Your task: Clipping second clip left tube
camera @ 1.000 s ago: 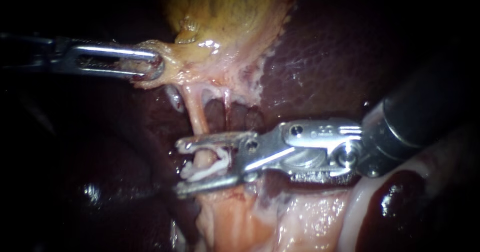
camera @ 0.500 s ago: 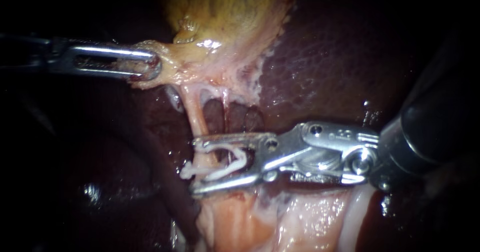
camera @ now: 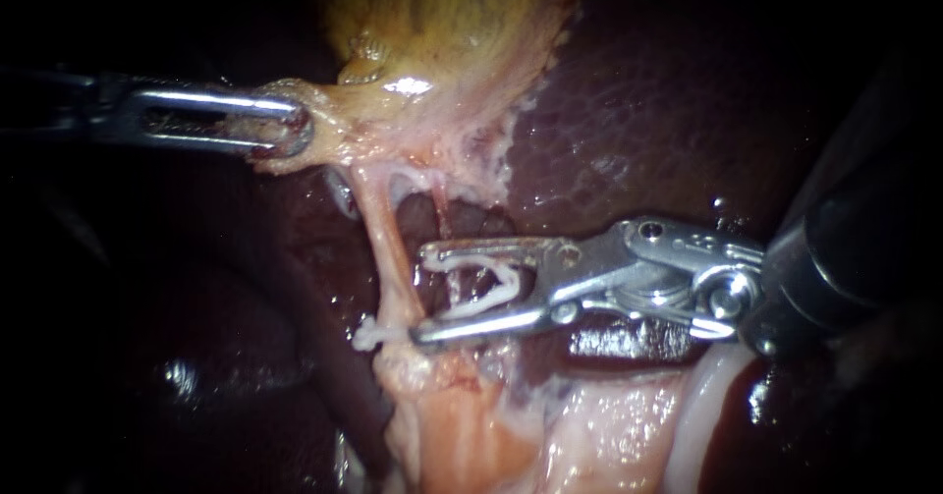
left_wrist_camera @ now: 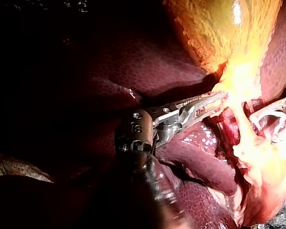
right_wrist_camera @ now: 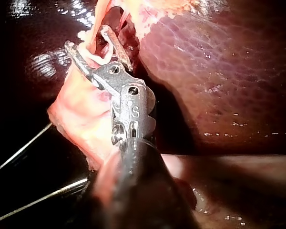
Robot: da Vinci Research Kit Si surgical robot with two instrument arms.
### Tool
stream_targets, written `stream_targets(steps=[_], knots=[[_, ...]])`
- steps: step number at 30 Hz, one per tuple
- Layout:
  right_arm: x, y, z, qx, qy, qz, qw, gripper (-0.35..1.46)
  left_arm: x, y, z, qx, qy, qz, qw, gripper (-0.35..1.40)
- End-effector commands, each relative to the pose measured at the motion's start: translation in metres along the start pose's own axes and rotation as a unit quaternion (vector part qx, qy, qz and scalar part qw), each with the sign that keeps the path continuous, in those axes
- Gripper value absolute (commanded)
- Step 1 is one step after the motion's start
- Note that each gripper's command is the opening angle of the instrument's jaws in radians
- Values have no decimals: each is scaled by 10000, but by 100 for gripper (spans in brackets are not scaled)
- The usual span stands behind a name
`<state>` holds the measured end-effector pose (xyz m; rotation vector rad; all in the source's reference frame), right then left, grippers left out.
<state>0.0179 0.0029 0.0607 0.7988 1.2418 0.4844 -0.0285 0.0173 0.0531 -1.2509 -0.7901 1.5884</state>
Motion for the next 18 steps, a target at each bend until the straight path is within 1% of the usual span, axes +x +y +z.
stream_targets(steps=[1,5,9,18], knots=[[-2,1,4,-2,-1,42,10000,50,0,0,0,-1,0,0,10000,-35],[-13,9,14,-48,-66,96,9999,50,0,0,0,-1,0,-1,10000,-35],[-20,15,23,-87,-112,103,9998,50,0,0,0,-1,-1,-2,10000,-35],[-19,21,52,-24,-144,119,9998,50,1,1,1,2,2,-3,10000,-35]])
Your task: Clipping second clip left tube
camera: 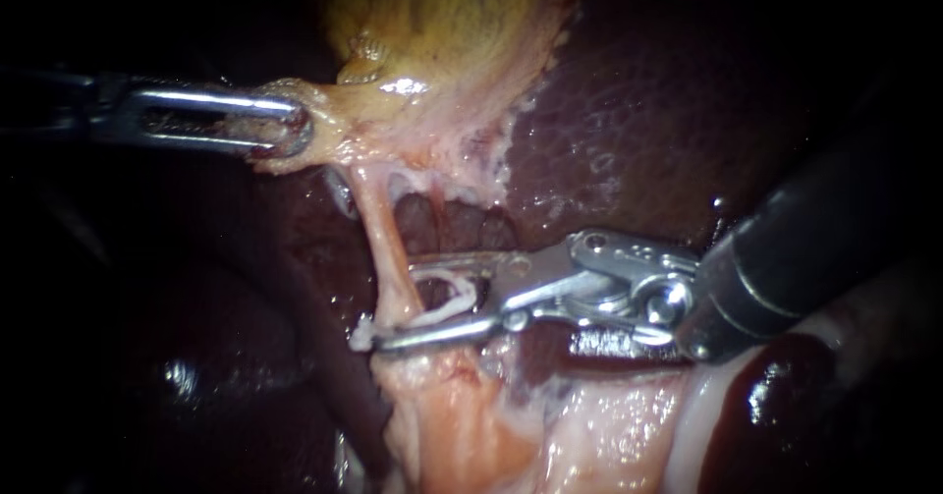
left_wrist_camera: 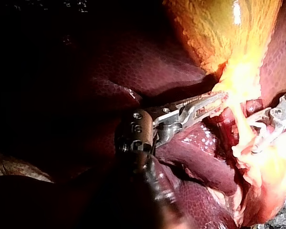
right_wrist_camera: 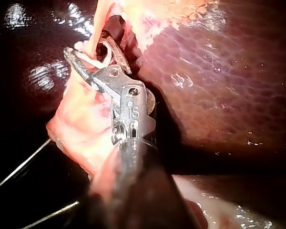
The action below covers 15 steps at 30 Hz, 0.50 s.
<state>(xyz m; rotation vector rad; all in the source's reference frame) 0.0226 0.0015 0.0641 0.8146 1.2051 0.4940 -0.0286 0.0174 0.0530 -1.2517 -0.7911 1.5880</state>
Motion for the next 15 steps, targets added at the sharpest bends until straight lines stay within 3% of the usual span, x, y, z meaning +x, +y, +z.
stream_targets(steps=[1,8,15], knots=[[0,0,3,14,-7,-6,10000,50,0,0,1,8,2,-3,10000,-35],[-1,-9,18,140,-63,-45,9999,50,0,1,2,13,5,-4,10000,-35],[14,-31,18,502,171,-78,9986,50,0,1,1,12,5,-4,10000,-35]])
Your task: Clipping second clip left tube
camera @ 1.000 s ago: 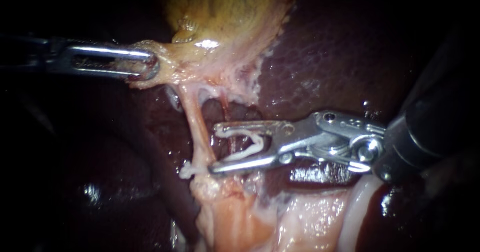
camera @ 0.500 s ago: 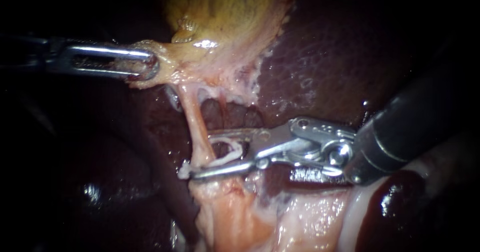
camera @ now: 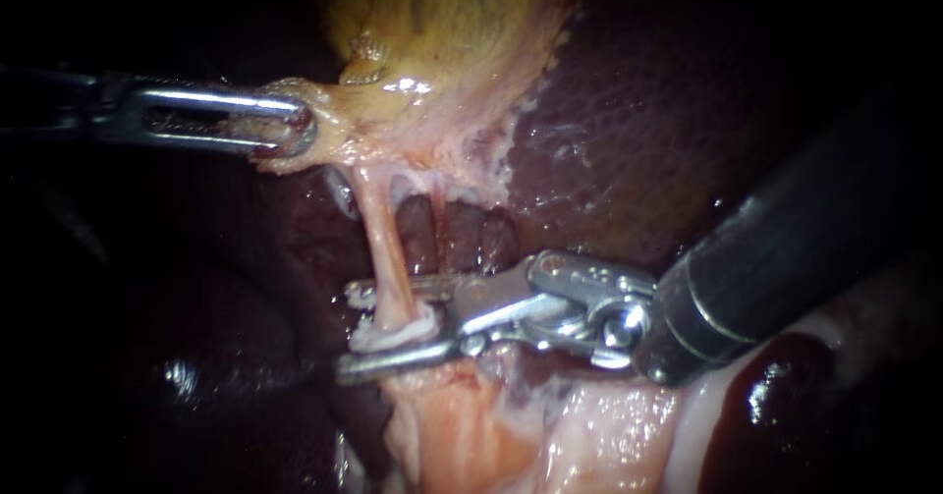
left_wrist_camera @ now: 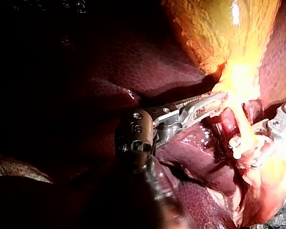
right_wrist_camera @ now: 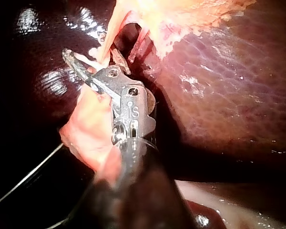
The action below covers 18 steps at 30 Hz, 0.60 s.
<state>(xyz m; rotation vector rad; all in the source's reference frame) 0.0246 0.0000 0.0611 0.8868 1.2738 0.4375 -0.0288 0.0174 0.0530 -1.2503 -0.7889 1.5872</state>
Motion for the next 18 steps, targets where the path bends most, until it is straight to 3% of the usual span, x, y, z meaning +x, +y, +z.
stream_targets(steps=[1,6,10,18], knots=[[6,-5,-2,49,42,-2,10000,50,0,0,-1,1,0,0,10000,-35],[23,-26,-7,211,185,14,9996,49,0,0,-2,-3,-3,0,10000,-35],[26,-38,-5,352,133,116,9992,48,0,0,-2,-3,-3,-1,10000,-35],[26,-39,-7,417,107,108,9990,43,0,0,-2,-2,-2,-1,10000,-35]])
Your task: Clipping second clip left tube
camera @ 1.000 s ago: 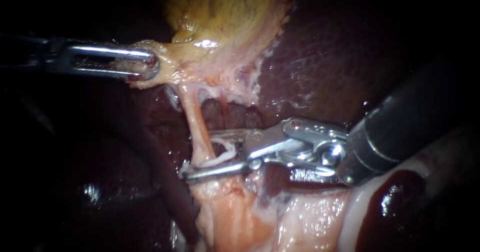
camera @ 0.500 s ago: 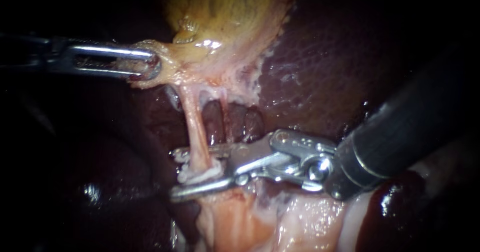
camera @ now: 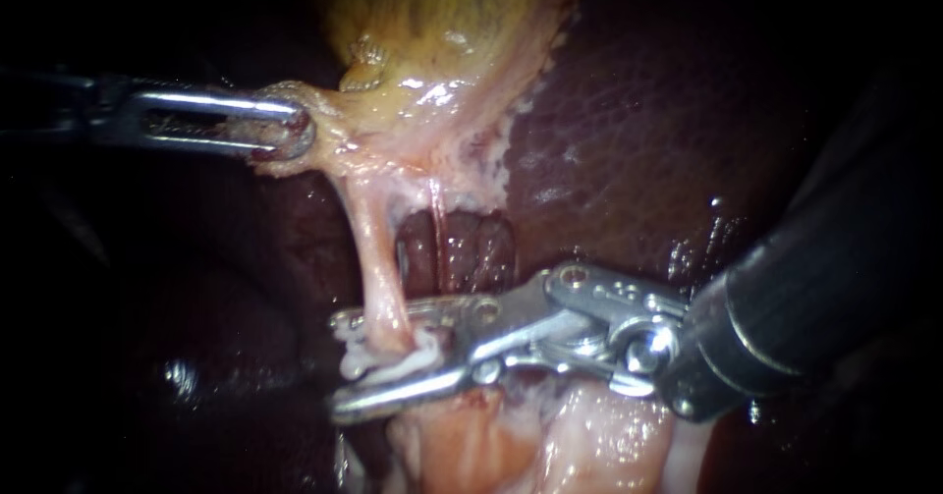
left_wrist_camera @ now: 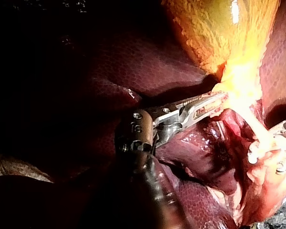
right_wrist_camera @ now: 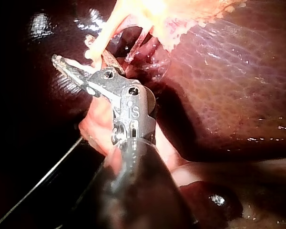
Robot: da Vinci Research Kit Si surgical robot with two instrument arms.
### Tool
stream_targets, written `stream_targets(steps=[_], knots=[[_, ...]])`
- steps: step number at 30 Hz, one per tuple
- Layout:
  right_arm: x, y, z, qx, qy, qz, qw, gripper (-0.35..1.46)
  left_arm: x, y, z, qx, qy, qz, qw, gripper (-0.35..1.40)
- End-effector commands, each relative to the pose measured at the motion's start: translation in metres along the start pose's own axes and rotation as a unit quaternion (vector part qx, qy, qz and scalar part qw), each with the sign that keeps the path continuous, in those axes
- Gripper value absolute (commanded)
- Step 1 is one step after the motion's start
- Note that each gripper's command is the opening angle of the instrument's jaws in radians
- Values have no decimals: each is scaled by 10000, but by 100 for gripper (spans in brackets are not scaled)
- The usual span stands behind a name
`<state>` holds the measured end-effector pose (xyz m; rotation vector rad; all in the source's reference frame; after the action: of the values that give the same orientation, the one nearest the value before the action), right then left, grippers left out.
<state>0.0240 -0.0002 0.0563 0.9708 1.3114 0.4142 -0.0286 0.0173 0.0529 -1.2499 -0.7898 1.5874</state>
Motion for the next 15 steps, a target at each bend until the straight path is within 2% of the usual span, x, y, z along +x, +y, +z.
stream_targets(steps=[1,4,9,15], knots=[[-2,1,-2,-7,-2,-3,10000,42,0,0,0,-1,1,0,10000,-35],[-2,3,-5,-11,0,28,10000,36,0,0,0,-1,1,0,10000,-35],[-4,1,-9,-6,-2,322,9995,20,0,0,0,0,1,0,10000,-35],[-5,1,-10,-16,3,351,9994,-3,0,0,1,1,2,0,10000,-35]])
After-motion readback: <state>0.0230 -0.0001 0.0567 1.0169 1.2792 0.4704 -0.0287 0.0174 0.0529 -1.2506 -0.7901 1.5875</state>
